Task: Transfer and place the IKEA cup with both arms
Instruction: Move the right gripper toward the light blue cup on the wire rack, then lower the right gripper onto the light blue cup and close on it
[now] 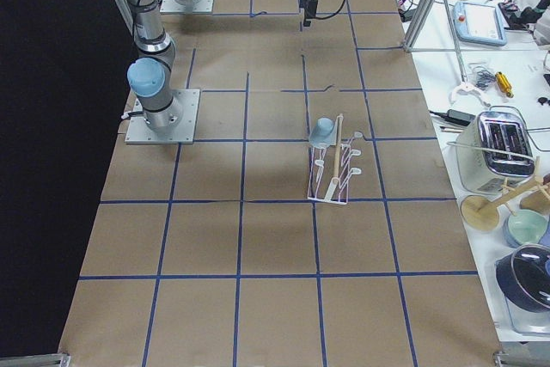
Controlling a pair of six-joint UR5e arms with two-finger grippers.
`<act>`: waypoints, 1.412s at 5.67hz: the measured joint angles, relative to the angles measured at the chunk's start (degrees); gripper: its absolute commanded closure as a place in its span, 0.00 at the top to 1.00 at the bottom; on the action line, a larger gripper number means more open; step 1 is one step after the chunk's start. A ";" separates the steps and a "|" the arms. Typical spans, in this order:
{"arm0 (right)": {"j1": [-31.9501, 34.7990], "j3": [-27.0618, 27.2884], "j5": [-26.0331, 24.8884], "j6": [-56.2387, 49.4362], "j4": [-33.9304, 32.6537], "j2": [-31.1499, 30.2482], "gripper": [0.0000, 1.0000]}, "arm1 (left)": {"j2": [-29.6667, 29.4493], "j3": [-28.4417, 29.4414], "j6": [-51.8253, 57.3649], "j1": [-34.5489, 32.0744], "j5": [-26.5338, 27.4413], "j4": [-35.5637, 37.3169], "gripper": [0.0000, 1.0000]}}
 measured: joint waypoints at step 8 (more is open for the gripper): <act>-16.20 -0.07 -0.98 -17.01 -4.29 2.62 1.00 | 0.03 0.00 0.00 0.00 0.01 0.00 0.99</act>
